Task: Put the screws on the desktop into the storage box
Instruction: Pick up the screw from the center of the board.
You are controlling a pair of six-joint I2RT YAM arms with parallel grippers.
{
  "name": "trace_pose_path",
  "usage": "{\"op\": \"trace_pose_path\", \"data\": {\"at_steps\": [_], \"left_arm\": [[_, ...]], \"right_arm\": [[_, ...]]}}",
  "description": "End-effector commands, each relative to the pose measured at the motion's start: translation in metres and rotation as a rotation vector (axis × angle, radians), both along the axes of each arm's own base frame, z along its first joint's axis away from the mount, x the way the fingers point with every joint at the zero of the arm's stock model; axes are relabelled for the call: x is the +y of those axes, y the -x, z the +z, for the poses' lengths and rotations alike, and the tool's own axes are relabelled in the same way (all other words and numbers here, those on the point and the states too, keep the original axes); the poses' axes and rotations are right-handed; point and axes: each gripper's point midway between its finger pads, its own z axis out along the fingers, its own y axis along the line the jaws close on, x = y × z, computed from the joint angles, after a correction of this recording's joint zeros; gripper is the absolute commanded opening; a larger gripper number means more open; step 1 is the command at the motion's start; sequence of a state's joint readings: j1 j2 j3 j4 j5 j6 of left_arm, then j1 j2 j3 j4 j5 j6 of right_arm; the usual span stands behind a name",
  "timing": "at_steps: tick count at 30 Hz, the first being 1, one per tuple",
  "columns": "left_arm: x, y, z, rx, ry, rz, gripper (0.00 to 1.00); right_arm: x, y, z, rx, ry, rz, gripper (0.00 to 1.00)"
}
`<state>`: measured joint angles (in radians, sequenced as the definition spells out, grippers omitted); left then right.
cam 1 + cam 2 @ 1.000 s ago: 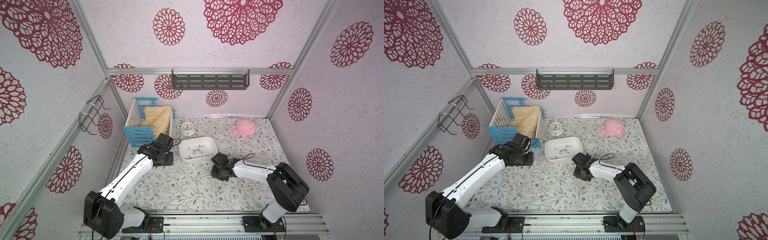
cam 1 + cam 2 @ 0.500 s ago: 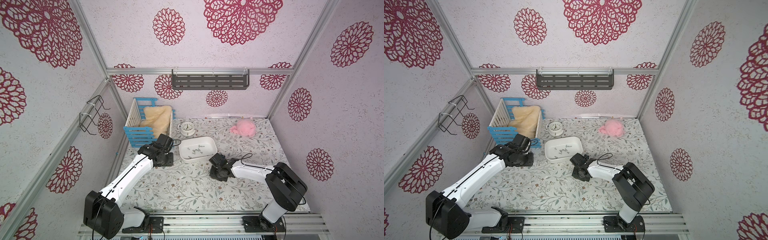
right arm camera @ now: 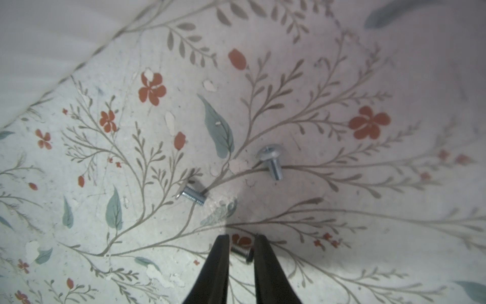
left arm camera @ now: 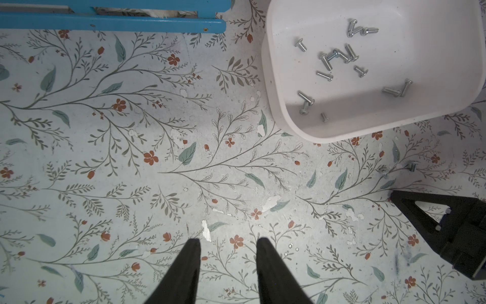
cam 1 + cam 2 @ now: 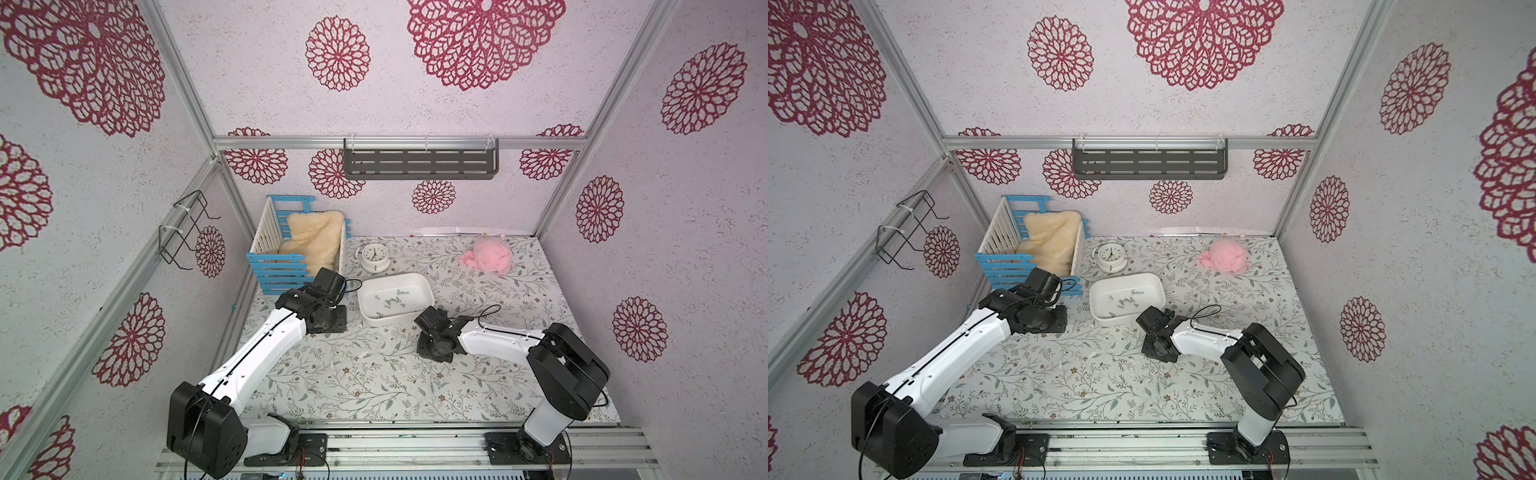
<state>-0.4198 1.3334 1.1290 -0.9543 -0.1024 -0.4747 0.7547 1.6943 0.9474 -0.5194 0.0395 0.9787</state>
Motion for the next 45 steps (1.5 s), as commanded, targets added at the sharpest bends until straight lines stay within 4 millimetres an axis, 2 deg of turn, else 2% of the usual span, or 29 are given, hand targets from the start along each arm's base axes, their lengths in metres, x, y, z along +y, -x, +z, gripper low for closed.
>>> {"op": "trace_pose_path", "data": {"at_steps": [1,10,23,30,35,45], "left_arm": [[0.002,-0.002,0.006,-0.029,0.015,0.007,0.41],[0.002,-0.002,0.006,-0.028,0.015,0.008,0.41],[0.004,0.000,0.003,-0.025,0.012,0.009,0.41],[0.004,0.001,0.004,-0.028,0.010,0.010,0.41],[0.004,0.000,0.005,-0.030,0.010,0.010,0.41],[0.004,-0.001,0.006,-0.034,0.011,0.012,0.41]], "right_arm": [[-0.037,0.045,-0.042,0.184,0.185,0.032,0.22],[-0.042,0.049,-0.046,0.197,0.232,0.046,0.19],[-0.048,0.054,-0.052,0.221,0.299,0.068,0.21],[-0.047,0.053,-0.050,0.216,0.313,0.080,0.15],[-0.040,0.045,-0.033,0.175,0.297,0.077,0.14],[-0.019,0.026,0.030,0.071,0.215,0.096,0.14]]}}
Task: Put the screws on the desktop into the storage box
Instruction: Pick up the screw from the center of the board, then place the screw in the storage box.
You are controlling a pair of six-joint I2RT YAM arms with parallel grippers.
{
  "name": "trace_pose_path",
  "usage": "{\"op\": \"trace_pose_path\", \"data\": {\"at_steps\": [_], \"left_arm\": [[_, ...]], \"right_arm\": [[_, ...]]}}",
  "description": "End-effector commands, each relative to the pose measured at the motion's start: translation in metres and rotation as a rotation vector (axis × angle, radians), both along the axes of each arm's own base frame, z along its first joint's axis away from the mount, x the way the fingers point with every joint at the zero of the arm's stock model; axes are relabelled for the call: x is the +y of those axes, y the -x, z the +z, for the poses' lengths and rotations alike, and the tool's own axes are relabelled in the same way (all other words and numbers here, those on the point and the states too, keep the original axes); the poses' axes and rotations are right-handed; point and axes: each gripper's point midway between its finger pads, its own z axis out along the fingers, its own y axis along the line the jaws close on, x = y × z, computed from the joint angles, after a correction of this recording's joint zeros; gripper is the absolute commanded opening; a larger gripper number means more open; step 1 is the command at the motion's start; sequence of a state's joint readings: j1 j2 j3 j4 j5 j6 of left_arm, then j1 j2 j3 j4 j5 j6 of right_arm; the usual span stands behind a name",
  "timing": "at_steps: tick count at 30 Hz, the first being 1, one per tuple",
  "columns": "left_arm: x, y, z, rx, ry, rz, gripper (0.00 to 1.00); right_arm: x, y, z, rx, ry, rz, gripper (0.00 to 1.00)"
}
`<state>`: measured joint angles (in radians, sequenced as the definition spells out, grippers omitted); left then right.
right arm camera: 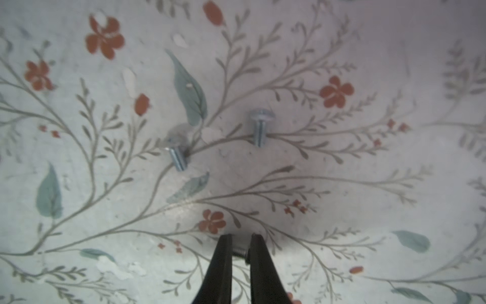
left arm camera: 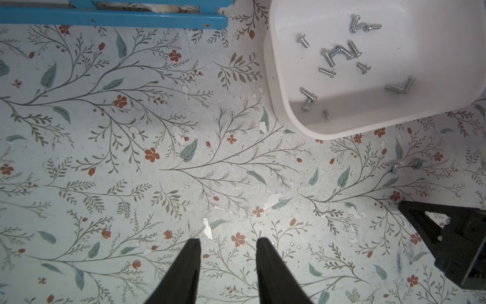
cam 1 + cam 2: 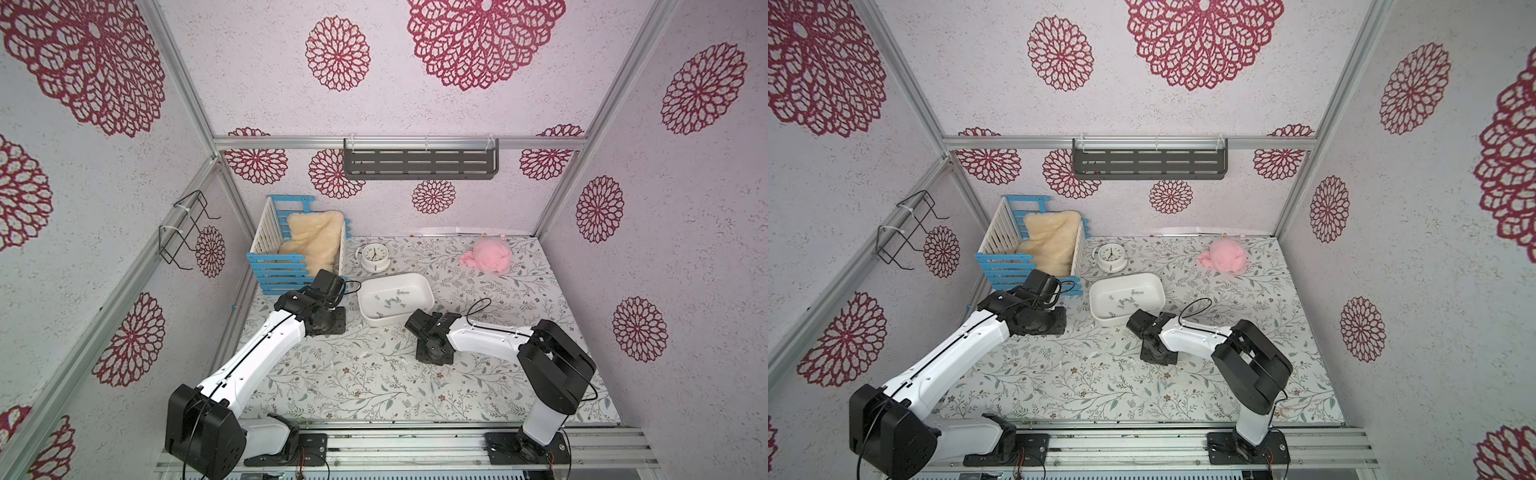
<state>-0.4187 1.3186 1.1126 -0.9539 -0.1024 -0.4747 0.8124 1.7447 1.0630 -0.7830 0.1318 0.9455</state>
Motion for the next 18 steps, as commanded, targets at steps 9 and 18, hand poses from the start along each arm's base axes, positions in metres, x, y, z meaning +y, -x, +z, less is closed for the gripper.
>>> {"op": "trace_pose_path", "data": {"at_steps": [9,18], "left_arm": [[0.002,-0.005,0.009,-0.037,0.012,0.011,0.41],[0.003,-0.004,0.015,-0.058,0.022,0.016,0.41]], "right_arm": [[0.013,-0.012,0.072,-0.079,-0.064,0.038,0.13],[0.040,-0.048,0.115,-0.168,-0.125,0.062,0.13]]}}
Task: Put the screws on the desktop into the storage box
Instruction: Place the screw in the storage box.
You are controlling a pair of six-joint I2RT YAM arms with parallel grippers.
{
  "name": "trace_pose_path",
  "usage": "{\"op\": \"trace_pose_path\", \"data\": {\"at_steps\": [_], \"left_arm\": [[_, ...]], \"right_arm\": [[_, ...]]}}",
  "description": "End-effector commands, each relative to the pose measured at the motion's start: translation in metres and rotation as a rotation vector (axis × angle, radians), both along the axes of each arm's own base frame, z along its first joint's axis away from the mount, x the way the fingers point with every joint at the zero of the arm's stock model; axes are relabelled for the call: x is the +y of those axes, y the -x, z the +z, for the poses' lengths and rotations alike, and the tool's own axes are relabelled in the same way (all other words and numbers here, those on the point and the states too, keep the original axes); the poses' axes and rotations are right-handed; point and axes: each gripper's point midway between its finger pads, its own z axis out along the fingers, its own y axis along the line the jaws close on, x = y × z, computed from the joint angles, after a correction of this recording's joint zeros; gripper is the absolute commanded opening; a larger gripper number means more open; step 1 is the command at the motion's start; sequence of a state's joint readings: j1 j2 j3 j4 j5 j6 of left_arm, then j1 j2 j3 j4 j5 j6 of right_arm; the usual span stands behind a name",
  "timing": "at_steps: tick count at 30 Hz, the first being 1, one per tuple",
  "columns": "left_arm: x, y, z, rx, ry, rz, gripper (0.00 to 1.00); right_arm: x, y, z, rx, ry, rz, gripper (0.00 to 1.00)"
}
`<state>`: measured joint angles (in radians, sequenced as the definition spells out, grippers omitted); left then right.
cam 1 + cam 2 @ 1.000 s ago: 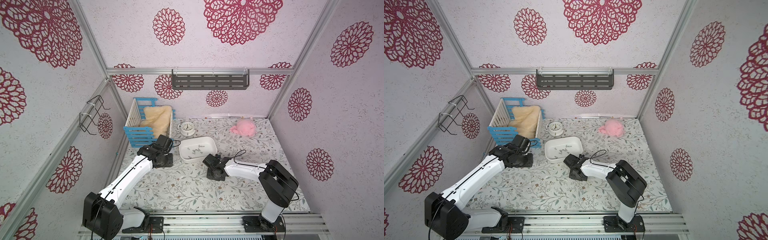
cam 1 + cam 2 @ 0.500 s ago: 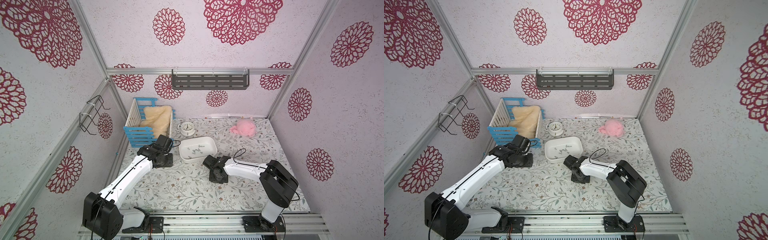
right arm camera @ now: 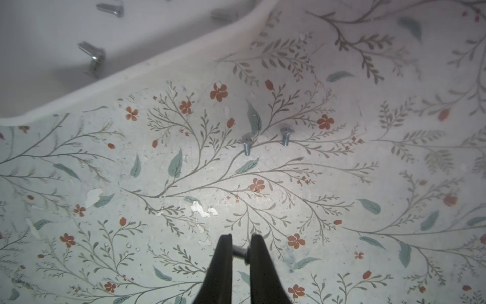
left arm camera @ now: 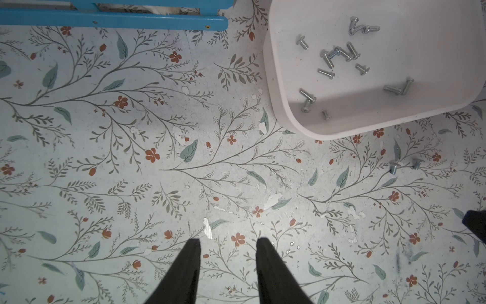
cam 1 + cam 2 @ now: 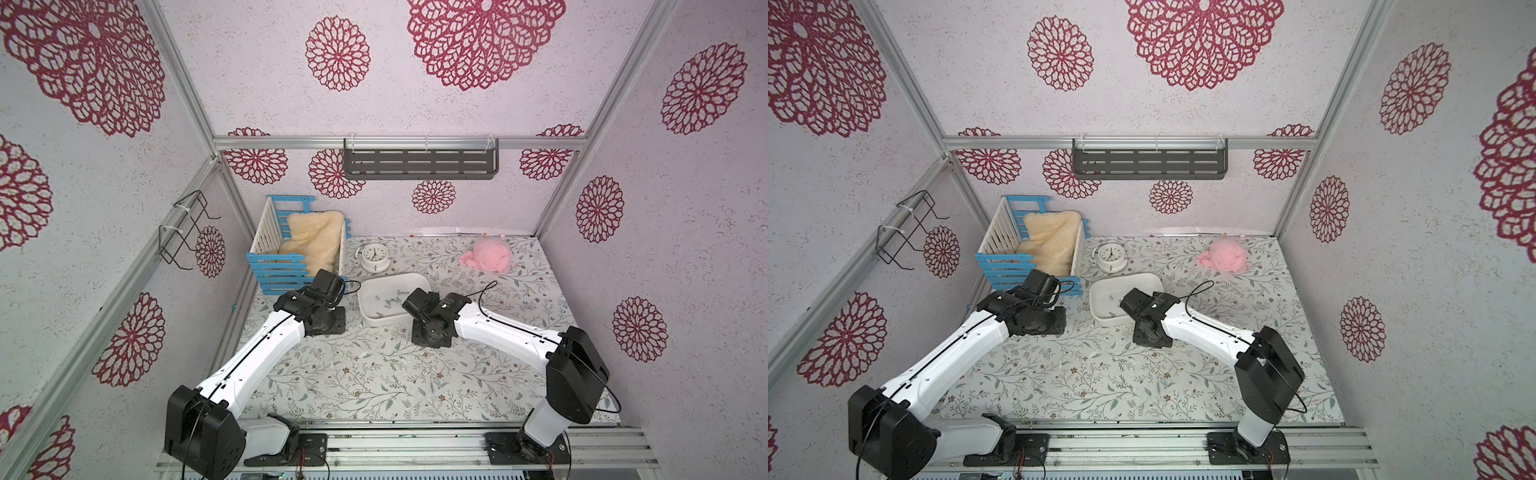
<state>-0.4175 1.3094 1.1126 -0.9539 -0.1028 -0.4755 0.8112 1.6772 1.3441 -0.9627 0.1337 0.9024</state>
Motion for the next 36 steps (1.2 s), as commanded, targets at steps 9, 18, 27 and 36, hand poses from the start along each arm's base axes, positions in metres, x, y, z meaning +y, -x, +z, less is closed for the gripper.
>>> {"op": "trace_pose_path", "data": {"at_steps": [9,18,27,36], "left_arm": [[0.005,0.004,0.022,-0.062,0.042,0.030,0.41],[0.011,0.022,0.029,-0.066,0.064,0.048,0.41],[0.019,0.032,0.036,-0.072,0.050,0.060,0.41],[0.022,0.038,0.037,-0.067,0.046,0.066,0.41]], "right_arm": [[0.028,-0.084,0.041,-0.120,-0.045,0.024,0.13],[0.056,-0.156,0.018,-0.111,-0.071,0.022,0.13],[0.087,-0.197,-0.026,-0.054,-0.083,0.026,0.13],[0.091,-0.199,-0.056,-0.015,-0.084,0.014,0.20]]}}
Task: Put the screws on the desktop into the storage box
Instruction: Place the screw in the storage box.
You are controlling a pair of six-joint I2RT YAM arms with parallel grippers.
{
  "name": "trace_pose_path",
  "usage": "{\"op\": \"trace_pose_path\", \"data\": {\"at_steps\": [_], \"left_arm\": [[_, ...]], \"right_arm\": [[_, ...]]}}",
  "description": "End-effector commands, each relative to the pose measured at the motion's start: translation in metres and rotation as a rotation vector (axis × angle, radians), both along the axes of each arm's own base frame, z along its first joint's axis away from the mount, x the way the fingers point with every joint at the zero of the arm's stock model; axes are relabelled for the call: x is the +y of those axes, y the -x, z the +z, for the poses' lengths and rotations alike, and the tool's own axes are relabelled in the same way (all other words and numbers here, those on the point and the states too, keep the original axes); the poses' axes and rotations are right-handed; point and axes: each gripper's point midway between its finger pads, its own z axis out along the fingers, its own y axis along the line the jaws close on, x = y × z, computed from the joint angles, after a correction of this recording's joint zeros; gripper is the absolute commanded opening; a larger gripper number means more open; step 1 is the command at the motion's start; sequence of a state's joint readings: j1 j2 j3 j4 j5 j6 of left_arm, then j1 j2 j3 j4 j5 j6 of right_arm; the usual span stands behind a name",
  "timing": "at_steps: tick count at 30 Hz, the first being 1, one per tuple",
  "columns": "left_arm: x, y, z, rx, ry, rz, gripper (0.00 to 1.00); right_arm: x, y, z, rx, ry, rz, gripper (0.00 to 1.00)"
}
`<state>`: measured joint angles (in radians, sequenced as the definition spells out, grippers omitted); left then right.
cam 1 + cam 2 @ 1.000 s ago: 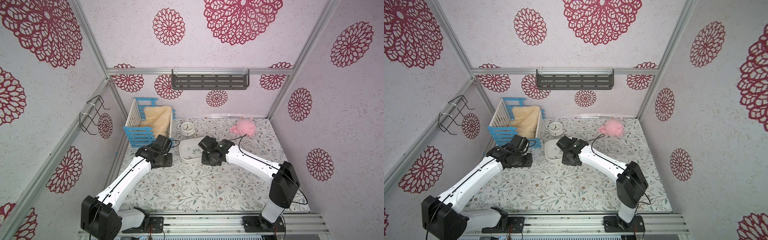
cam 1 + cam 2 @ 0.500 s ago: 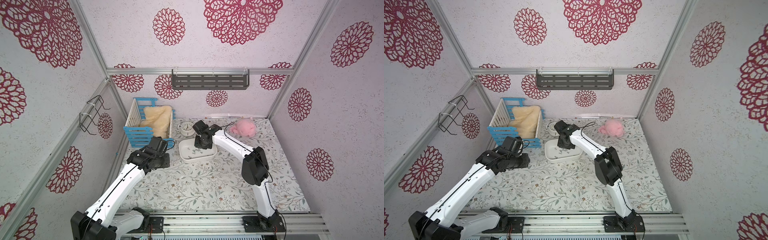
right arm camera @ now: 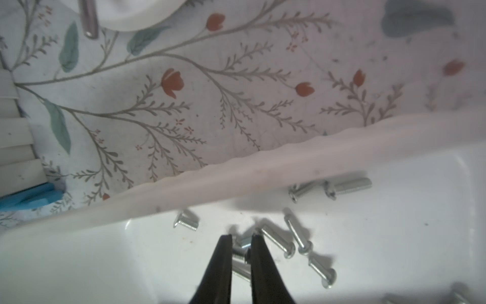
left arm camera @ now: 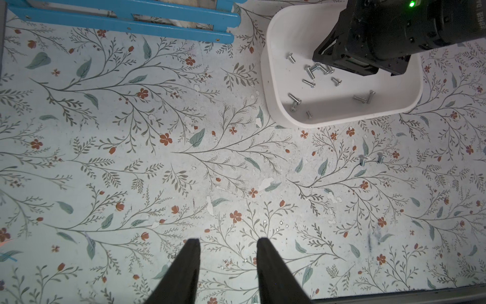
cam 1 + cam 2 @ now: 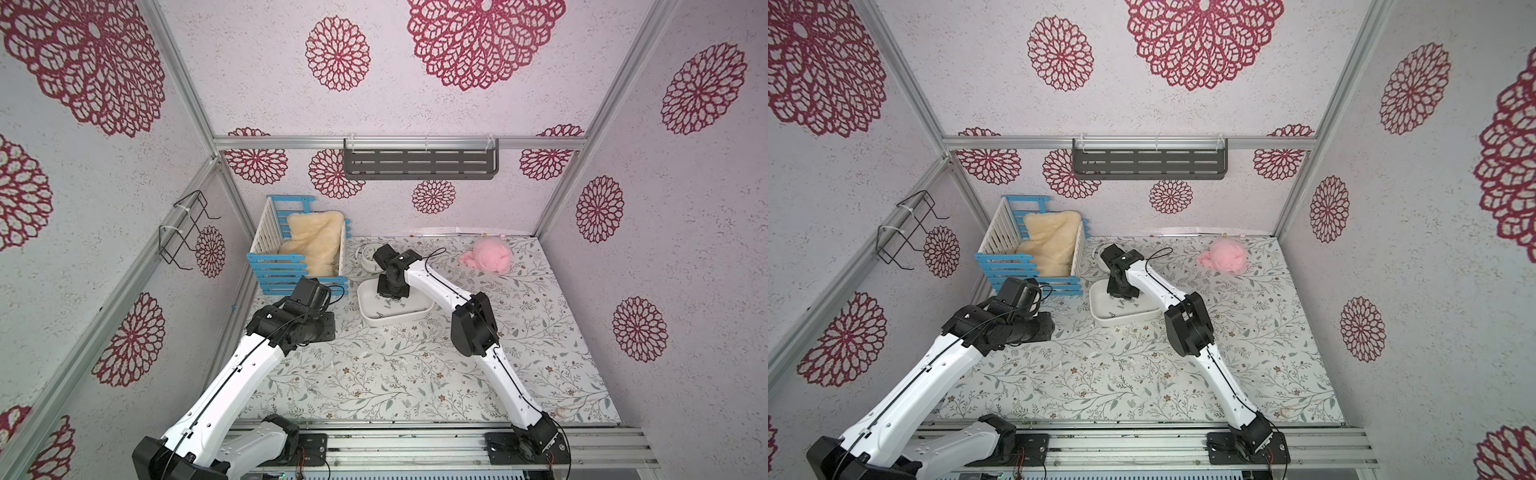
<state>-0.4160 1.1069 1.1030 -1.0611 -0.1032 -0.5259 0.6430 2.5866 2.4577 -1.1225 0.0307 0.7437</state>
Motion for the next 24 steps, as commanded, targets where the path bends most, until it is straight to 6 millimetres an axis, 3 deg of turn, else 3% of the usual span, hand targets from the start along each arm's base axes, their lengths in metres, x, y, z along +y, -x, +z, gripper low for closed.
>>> {"op": "trace_pose_path", "data": {"at_steps": [1,5,7,10,13,17,20,24], "left_arm": [[0.006,0.004,-0.002,0.008,-0.011,0.019,0.41],[0.006,0.004,-0.003,0.012,-0.007,0.022,0.41],[0.006,0.005,-0.004,0.015,-0.007,0.023,0.42],[0.006,0.004,-0.004,0.015,-0.008,0.025,0.42],[0.004,0.003,-0.004,0.022,0.000,0.026,0.42],[-0.001,0.002,-0.008,0.043,0.008,0.025,0.42],[-0.008,0.000,-0.012,0.055,-0.002,0.009,0.42],[-0.028,-0.004,-0.015,0.055,-0.002,-0.026,0.42]], "right_arm": [[0.002,-0.007,0.013,-0.026,-0.026,0.002,0.21],[0.005,-0.005,0.017,-0.028,-0.032,0.020,0.26],[0.006,-0.007,0.030,-0.057,-0.036,0.026,0.27],[0.008,-0.010,0.069,-0.140,-0.057,0.035,0.28],[0.008,-0.008,0.123,-0.253,-0.070,0.040,0.29],[-0.002,0.007,0.176,-0.365,-0.040,0.050,0.30],[-0.018,0.023,0.190,-0.395,-0.002,0.039,0.31],[-0.045,0.050,0.191,-0.415,-0.023,-0.006,0.32]]}}
